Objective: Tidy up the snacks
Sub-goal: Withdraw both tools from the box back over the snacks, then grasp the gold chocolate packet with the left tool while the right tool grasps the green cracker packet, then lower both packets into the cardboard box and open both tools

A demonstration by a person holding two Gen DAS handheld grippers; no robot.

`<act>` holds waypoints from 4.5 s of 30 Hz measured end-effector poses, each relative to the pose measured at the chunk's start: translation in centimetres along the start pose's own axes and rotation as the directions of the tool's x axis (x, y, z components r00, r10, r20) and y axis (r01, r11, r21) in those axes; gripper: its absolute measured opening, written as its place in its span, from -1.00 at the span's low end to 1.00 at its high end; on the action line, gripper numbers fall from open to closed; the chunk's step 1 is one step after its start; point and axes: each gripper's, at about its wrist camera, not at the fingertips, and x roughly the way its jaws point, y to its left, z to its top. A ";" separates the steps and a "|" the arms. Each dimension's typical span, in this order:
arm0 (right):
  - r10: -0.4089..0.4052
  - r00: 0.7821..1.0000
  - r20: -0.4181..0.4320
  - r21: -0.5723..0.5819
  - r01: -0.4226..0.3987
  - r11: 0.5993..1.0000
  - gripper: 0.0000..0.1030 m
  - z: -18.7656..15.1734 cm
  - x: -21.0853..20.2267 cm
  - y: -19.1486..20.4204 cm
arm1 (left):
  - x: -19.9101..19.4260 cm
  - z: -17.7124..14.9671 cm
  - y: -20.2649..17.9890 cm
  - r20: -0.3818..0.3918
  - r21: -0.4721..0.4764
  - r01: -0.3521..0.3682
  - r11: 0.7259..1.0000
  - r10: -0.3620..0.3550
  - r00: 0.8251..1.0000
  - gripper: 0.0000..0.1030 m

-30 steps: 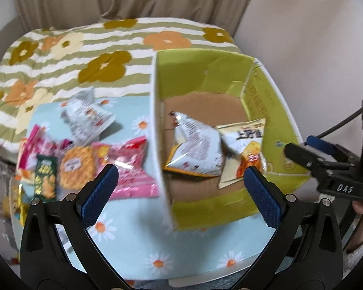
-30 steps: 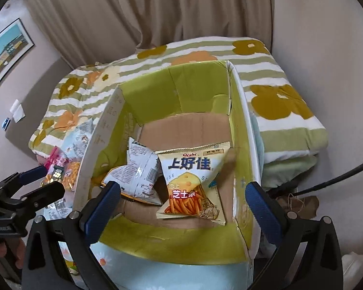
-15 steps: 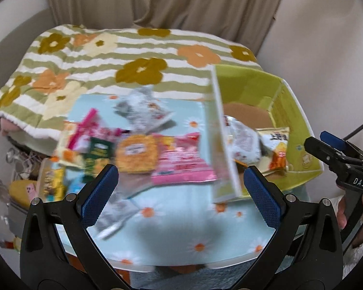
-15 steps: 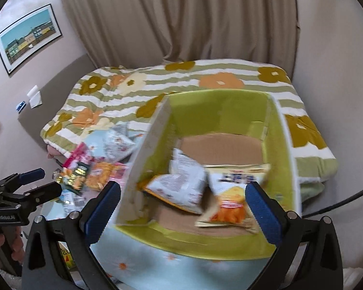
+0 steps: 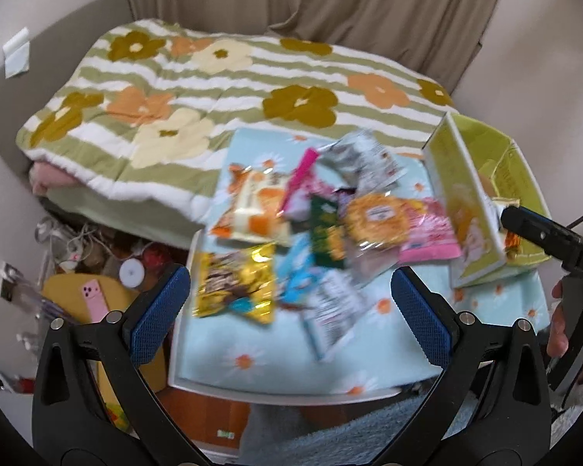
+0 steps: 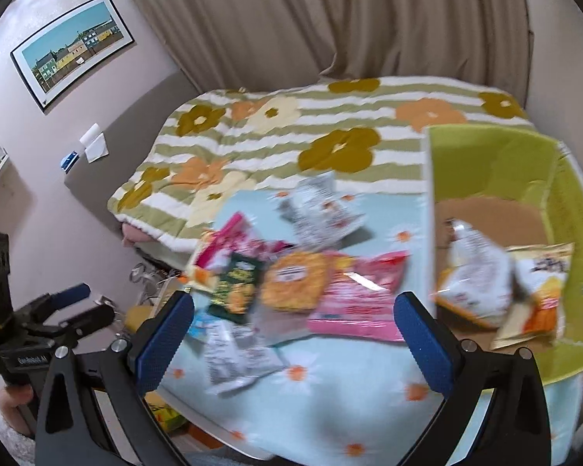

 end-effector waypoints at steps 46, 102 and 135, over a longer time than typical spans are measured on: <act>0.093 0.969 -0.228 0.054 -0.083 0.995 0.66 -0.4 16.5 5.2 | 16.0 -2.0 1.3 -0.397 0.788 0.376 0.488 -0.064 0.915 0.99; 0.111 0.978 -0.177 0.196 -0.076 0.978 -0.83 -1.6 16.2 3.6 | 11.3 1.1 3.9 -0.248 0.485 0.328 0.811 -0.232 0.941 0.11; -0.020 0.983 0.185 0.184 -0.014 0.983 -0.83 5.7 -10.6 -19.3 | 9.0 11.2 -33.5 -0.058 0.588 0.297 0.752 -0.327 0.943 0.11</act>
